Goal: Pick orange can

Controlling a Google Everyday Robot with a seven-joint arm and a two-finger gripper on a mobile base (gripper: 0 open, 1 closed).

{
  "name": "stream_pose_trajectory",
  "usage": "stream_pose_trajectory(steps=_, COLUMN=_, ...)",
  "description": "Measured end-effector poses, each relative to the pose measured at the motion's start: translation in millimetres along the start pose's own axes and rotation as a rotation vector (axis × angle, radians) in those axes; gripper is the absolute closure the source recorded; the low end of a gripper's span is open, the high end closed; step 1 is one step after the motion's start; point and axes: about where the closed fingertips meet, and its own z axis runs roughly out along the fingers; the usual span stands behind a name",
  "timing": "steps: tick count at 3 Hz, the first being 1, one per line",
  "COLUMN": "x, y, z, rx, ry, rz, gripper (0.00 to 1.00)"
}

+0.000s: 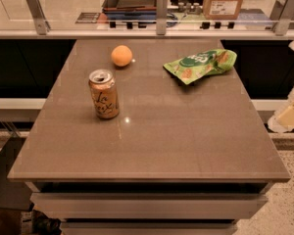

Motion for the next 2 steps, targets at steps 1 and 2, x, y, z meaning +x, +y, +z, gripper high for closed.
stream_pose_trajectory(steps=1, x=32.7, y=0.5, z=4.0, rx=0.063, ry=-0.139, rz=0.124, gripper=0.0)
stream_pose_trajectory(steps=2, x=50.9, y=-10.4, z=24.8, rx=0.111, ry=-0.294, rz=0.174, gripper=0.0)
